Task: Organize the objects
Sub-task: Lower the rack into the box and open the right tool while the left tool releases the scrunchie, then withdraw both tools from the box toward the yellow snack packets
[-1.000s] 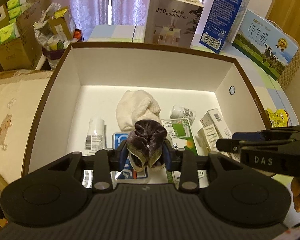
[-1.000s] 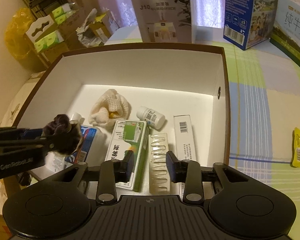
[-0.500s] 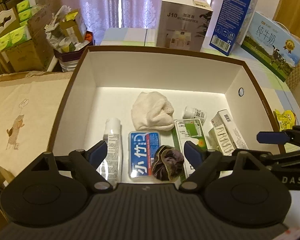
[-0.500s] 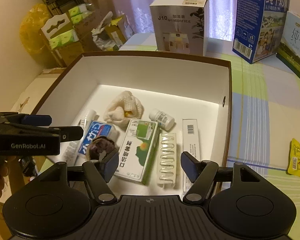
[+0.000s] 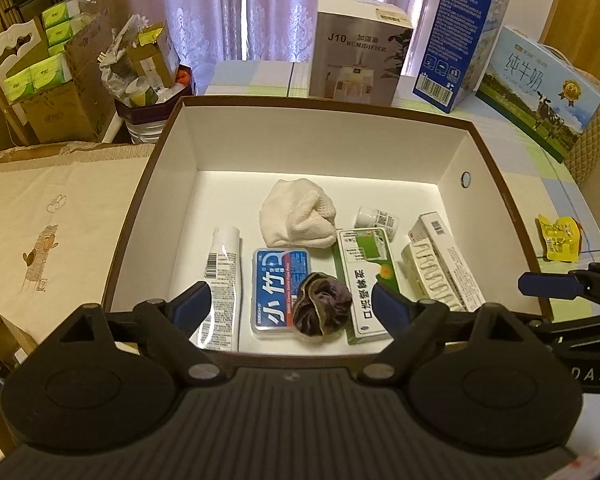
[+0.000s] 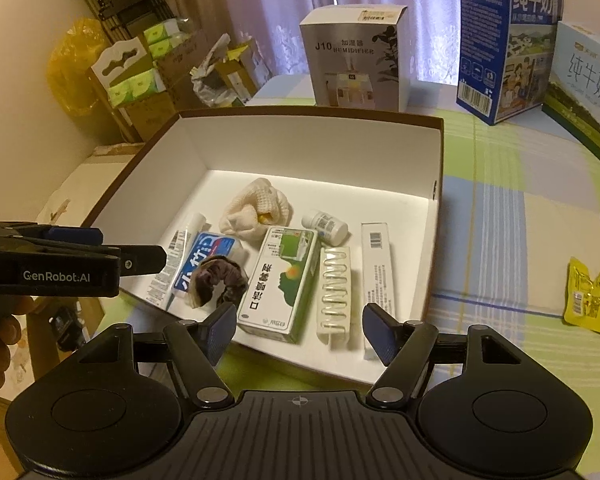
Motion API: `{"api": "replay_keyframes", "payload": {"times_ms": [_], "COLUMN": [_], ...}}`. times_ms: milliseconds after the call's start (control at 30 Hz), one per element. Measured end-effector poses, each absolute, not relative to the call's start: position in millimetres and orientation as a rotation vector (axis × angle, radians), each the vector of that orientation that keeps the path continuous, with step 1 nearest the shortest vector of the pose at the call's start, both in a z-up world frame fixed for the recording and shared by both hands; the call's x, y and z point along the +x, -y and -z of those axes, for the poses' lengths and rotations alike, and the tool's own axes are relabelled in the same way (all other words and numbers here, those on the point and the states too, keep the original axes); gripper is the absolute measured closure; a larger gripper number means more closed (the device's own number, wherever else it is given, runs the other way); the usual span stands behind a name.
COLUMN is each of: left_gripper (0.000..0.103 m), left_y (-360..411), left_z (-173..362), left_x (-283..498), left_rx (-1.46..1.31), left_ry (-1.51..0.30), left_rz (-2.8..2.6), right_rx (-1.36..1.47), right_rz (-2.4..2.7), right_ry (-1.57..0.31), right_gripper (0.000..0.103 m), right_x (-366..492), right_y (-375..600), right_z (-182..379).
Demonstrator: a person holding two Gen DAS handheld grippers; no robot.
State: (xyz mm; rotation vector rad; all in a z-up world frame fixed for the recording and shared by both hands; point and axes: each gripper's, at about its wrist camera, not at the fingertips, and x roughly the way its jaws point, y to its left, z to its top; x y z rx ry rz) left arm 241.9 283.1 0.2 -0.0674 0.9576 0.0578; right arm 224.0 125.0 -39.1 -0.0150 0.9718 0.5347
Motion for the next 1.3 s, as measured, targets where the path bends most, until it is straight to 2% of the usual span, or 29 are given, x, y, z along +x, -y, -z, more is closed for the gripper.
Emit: {"api": "replay_keyframes", "payload": {"times_ms": [600, 1300], "left_gripper": [0.018, 0.018], "left_y": [-214, -28], "left_z": [-17, -20], "left_x": [211, 236], "left_rx": [-0.051, 0.043], "left_ry": [-0.932, -0.917], "left_rz": [0.033, 0.258], "right_rx": [0.072, 0.201], "right_rz": [-0.498, -0.264], "right_ry": [-0.943, -0.954], "right_gripper": [0.036, 0.036], "right_x": [184, 168], "right_y": [-49, 151], "right_z": [22, 24]}}
